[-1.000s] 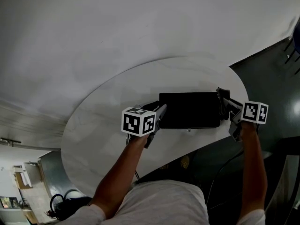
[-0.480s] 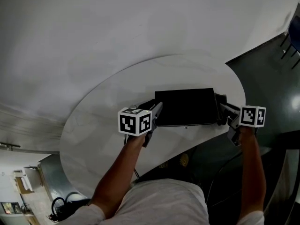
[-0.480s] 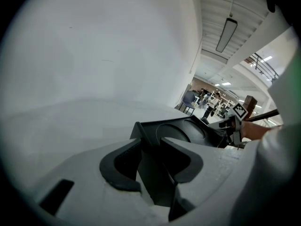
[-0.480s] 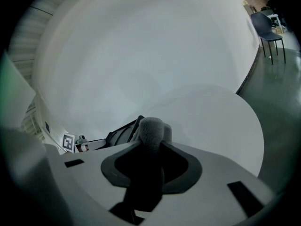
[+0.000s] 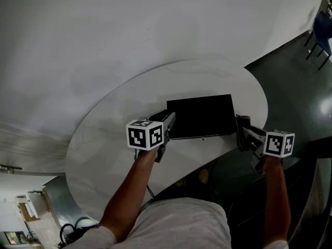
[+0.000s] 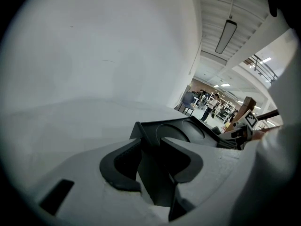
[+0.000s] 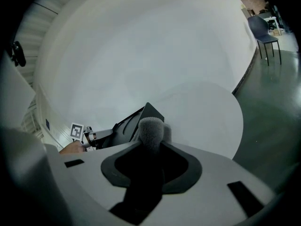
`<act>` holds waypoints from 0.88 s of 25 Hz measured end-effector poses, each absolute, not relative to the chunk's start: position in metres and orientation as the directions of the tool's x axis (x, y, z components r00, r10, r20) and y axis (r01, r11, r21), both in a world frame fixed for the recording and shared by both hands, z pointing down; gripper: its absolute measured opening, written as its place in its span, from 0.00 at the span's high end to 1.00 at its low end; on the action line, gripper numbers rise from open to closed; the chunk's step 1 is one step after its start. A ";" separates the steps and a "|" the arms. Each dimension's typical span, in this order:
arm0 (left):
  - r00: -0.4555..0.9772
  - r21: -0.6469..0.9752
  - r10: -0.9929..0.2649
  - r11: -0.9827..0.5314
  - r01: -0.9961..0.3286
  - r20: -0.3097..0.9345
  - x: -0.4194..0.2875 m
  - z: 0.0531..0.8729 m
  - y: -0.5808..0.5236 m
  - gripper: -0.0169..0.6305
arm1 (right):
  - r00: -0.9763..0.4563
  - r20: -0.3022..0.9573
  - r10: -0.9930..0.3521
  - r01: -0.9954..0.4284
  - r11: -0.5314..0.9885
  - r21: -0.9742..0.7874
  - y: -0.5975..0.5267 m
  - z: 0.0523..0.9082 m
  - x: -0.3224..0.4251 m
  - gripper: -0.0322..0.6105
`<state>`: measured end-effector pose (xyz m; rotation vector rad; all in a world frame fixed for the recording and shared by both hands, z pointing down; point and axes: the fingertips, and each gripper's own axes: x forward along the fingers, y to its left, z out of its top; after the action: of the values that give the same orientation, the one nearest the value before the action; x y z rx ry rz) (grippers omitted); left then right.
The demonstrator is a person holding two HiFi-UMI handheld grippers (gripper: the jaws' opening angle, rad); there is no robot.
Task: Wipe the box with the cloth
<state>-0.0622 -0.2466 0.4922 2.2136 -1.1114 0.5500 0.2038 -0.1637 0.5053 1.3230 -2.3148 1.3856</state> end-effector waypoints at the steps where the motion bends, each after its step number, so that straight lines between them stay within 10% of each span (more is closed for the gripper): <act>1: 0.565 0.322 -0.573 -0.474 -0.820 0.594 -0.062 0.492 -0.246 0.76 | -0.601 0.506 -0.619 -0.742 0.196 -0.641 -0.162 0.503 0.207 0.79; 22: 0.558 0.320 -0.575 -0.466 -0.824 0.598 -0.066 0.495 -0.244 0.76 | -0.595 0.482 -0.643 -0.736 0.195 -0.648 -0.261 0.498 0.207 0.79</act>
<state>-0.0660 -0.2441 0.4949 2.2059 -1.1190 0.5543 0.2075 -0.2607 0.4976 1.3602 -2.3465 1.3697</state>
